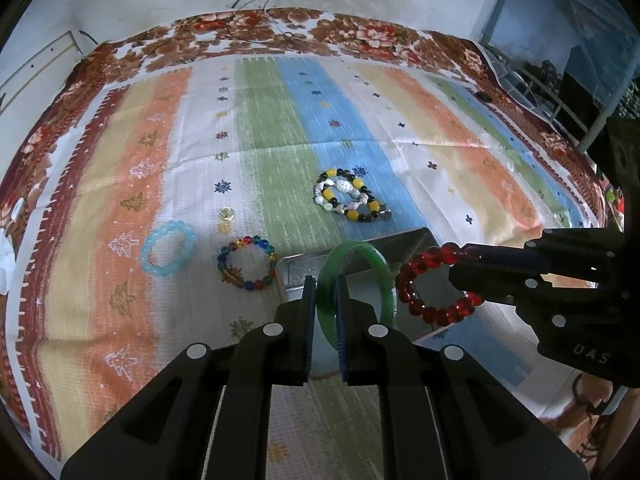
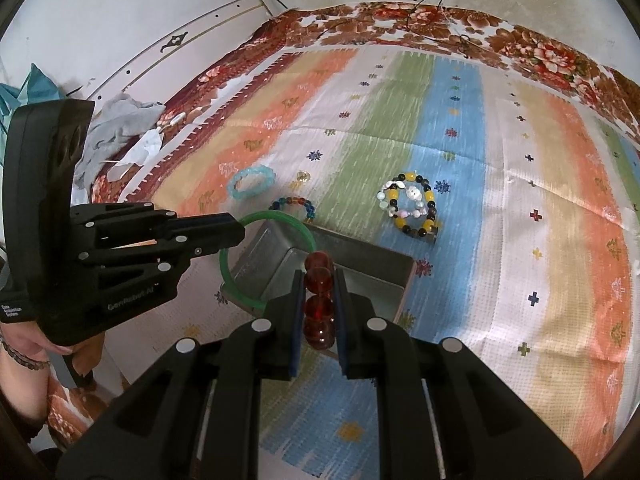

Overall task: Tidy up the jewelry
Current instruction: 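Open both grippers to drop the bangle and red bracelet into the tin, then move the left gripper to the light blue bracelet while the right gripper reaches the black-yellow bracelet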

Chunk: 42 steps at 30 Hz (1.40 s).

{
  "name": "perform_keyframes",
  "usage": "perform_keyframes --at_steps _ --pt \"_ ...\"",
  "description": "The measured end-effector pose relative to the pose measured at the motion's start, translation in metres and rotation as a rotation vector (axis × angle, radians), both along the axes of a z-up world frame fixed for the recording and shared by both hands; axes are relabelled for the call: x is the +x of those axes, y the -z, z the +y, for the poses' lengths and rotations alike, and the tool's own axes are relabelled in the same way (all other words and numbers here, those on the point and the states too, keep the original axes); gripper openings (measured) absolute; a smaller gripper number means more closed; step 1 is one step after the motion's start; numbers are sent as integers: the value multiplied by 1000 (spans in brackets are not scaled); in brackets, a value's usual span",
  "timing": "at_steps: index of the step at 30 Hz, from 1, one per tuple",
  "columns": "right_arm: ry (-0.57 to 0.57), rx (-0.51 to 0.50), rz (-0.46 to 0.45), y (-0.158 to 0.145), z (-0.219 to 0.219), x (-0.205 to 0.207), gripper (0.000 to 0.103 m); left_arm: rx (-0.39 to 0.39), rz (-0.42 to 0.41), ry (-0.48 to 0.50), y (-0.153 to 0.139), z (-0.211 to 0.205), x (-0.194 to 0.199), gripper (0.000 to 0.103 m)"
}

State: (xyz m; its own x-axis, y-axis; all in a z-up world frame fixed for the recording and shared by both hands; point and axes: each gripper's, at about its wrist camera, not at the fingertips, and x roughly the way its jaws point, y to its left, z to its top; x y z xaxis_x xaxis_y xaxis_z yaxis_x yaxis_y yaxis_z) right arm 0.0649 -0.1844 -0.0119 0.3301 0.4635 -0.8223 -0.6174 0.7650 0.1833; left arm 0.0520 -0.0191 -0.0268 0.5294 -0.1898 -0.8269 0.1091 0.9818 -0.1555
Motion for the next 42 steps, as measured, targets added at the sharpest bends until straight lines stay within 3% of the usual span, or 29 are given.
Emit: perform_keyframes --at_steps 13,17,21,24,42 --pt "30 5 25 3 -5 8 21 -21 3 -32 1 9 5 11" --pt "43 2 27 4 -6 12 33 -44 0 -78 -3 27 9 15" --pt "59 5 31 4 -9 19 34 -76 9 -107 -4 41 14 20" --pt "80 -3 36 7 -10 28 39 -57 18 -126 -2 49 21 26" --pt "180 -58 97 32 -17 95 41 35 148 -198 31 81 71 31"
